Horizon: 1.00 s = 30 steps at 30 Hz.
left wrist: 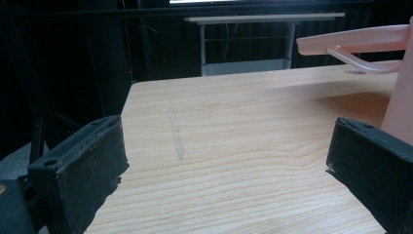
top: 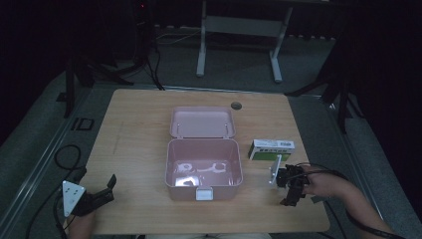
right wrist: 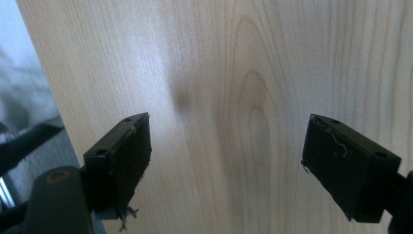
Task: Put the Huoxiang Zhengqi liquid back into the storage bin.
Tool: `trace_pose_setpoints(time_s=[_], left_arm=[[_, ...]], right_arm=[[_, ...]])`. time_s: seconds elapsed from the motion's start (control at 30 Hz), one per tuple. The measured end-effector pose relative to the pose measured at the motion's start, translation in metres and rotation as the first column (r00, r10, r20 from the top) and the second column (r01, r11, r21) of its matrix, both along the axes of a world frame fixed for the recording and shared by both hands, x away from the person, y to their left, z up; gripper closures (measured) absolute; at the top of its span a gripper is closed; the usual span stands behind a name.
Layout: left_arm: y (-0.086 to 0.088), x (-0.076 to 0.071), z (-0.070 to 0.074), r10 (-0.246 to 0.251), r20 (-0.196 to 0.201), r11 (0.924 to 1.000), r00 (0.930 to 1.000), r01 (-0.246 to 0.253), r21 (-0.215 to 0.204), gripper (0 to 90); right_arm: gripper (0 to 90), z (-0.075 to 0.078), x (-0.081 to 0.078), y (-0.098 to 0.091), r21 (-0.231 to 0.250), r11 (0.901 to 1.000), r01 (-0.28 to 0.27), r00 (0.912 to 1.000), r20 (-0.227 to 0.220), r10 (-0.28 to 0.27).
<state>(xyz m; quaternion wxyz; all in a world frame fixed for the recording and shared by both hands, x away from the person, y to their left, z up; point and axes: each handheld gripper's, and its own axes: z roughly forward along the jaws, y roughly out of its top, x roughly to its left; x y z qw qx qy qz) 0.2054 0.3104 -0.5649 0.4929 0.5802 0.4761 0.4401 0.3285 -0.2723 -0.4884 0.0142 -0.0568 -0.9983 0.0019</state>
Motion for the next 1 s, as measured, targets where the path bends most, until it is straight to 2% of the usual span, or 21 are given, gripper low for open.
trace_pose_setpoints(time_s=[0.13,0.23,0.33,0.47,0.53,0.87,1.0], left_arm=[[0.0,0.0,0.0,-0.001,0.0,1.0,1.0,0.001,0.0,1.1],[0.0,0.0,0.0,-0.002,0.003,1.0,1.0,0.002,-0.004,1.1],[0.0,0.0,0.0,-0.003,0.003,1.0,1.0,0.003,-0.004,1.1],[0.0,0.0,0.0,-0.005,0.002,1.0,1.0,0.005,-0.006,1.1],[0.0,0.0,0.0,-0.005,0.003,1.0,1.0,0.005,-0.008,1.1],[0.0,0.0,0.0,-0.006,0.0,1.0,1.0,0.006,-0.005,1.1],[0.0,0.0,0.0,-0.01,-0.001,0.9999,0.9999,0.01,-0.004,1.1]], right_arm=[[16.2,0.002,0.001,0.009,-0.069,0.9976,-0.011,0.9996,-0.026,0.01],[13.2,0.005,0.001,0.015,-0.085,0.9958,-0.034,0.9988,-0.038,0.03],[12.8,0.01,-0.004,0.021,-0.075,0.9929,-0.092,0.9952,-0.041,0.089],[13.4,0.013,-0.007,0.028,-0.058,0.9927,-0.106,0.9926,-0.066,0.102],[13.5,0.014,-0.009,0.031,-0.062,0.9895,-0.131,0.9906,-0.05,0.128],[13.4,0.025,-0.012,0.035,-0.052,0.9879,-0.146,0.9887,-0.042,0.144],[13.4,0.035,-0.011,0.034,-0.014,0.9884,-0.151,0.9882,-0.026,0.151]])
